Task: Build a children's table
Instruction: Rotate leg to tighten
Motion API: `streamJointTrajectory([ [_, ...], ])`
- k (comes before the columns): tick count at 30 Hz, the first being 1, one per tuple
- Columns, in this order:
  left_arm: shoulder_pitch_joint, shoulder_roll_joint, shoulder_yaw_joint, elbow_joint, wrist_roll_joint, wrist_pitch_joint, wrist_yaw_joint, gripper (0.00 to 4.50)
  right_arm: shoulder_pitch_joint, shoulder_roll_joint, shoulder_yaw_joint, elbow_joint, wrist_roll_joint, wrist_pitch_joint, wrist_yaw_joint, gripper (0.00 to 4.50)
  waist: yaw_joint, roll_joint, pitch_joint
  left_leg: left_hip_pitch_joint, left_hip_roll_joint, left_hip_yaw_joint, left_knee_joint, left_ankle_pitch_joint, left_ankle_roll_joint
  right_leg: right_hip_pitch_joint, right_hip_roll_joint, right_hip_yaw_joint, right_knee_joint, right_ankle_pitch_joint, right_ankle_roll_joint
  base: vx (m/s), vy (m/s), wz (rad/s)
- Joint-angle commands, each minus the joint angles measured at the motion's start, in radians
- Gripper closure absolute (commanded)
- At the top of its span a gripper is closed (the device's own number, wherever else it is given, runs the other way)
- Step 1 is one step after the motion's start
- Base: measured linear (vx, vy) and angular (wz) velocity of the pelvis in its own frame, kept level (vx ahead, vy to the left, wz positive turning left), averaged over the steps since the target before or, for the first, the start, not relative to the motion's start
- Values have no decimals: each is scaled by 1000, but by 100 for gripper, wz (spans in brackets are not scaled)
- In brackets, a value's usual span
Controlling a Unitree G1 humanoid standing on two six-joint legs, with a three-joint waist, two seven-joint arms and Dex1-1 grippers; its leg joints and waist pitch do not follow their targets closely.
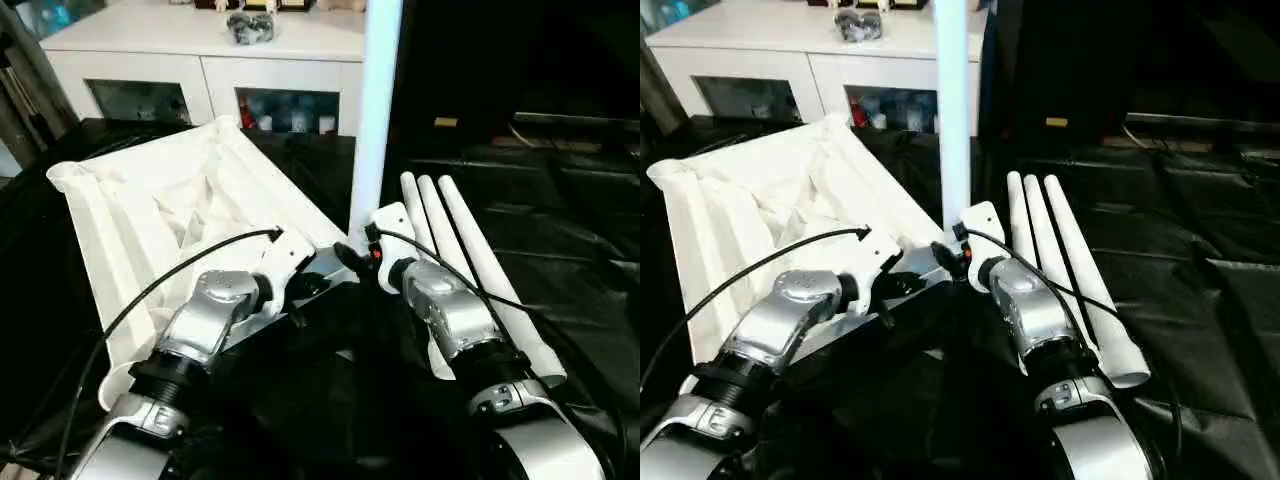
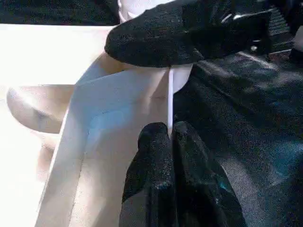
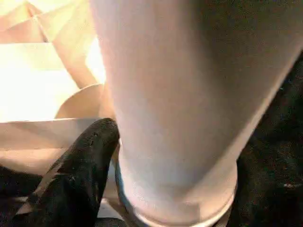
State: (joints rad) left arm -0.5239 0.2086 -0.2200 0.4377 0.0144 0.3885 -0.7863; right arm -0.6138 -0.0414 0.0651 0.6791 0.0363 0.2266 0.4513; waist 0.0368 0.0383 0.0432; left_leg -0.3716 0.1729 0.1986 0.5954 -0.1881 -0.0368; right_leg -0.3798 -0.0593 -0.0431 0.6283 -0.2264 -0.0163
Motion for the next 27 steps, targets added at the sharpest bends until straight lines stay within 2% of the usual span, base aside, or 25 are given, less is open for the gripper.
streamJointTrajectory([
  [1,-13,-32,-28,-36,-37,-43,-31,450,31,45,76,16,18,20,96,65,4,-3,-52,10,60,-36,-73,-201,22,34,-91,51,-89,-132,-220,0,0,0],
  [2,-3,-18,-34,-51,-46,-46,-63,450,35,22,90,-7,18,0,134,60,5,1,-53,10,61,-36,-73,-189,28,34,-91,50,-86,-108,-226,0,0,0],
  [4,7,-2,-42,-64,-56,-63,-101,450,40,-6,106,-24,10,-25,173,60,5,-2,-54,8,62,-36,-71,-175,35,37,-90,50,-83,-74,-231,0,0,0],
  [6,13,7,-45,-71,-61,-66,-123,450,42,-20,113,-29,7,-41,208,60,6,2,-58,9,62,-35,-68,-146,48,38,-90,49,-77,-21,-244,0,0,0],
  [7,23,25,-50,-85,-70,-75,-159,450,55,-53,126,-61,15,-54,276,60,5,0,-58,8,61,-34,-67,-140,53,38,-89,48,-77,-7,-249,0,0,0],
  [8,30,36,-51,-94,-74,-80,-185,450,64,-73,133,-84,20,-62,325,60,10,-1,-60,6,62,-33,-63,-122,74,42,-90,47,-74,31,-253,0,0,0],
  [11,50,74,-58,-126,-94,-85,-263,450,93,-139,150,-165,55,-53,469,60,18,0,-59,7,65,-32,-63,-111,93,41,-88,45,-71,48,-258,0,0,0],
  [12,62,95,-63,-144,-106,-86,-305,450,108,-173,158,-201,71,-49,534,60,25,2,-60,8,67,-31,-61,-105,98,40,-87,44,-69,53,-259,0,0,0],
  [14,78,126,-71,-167,-121,-83,-361,450,129,-220,173,-246,93,-40,620,60,33,2,-60,5,70,-30,-59,-96,112,38,-85,42,-64,81,-262,0,0,0],
  [16,87,143,-74,-178,-128,-80,-384,450,142,-250,183,-275,108,-27,668,60,39,5,-58,7,70,-30,-61,-121,107,34,-86,42,-68,37,-263,0,0,0],
  [18,100,166,-74,-191,-134,-79,-417,450,158,-279,184,-312,123,-14,717,75,43,2,-54,9,70,-30,-64,-152,88,33,-88,43,-75,-29,-257,0,0,0],
  [20,109,178,-75,-200,-137,-78,-437,450,166,-290,183,-331,128,-8,735,101,49,4,-54,10,71,-31,-65,-153,72,32,-88,45,-76,-56,-248,0,0,0],
  [25,121,200,-78,-216,-146,-70,-465,450,184,-306,196,-365,140,25,761,145,51,5,-56,9,68,-31,-64,-133,68,31,-87,45,-74,-40,-244,0,0,0],
  [27,122,203,-80,-217,-145,-70,-467,450,191,-301,205,-373,138,35,763,153,50,3,-56,9,67,-31,-63,-130,69,31,-87,44,-74,-32,-246,0,0,0],
])
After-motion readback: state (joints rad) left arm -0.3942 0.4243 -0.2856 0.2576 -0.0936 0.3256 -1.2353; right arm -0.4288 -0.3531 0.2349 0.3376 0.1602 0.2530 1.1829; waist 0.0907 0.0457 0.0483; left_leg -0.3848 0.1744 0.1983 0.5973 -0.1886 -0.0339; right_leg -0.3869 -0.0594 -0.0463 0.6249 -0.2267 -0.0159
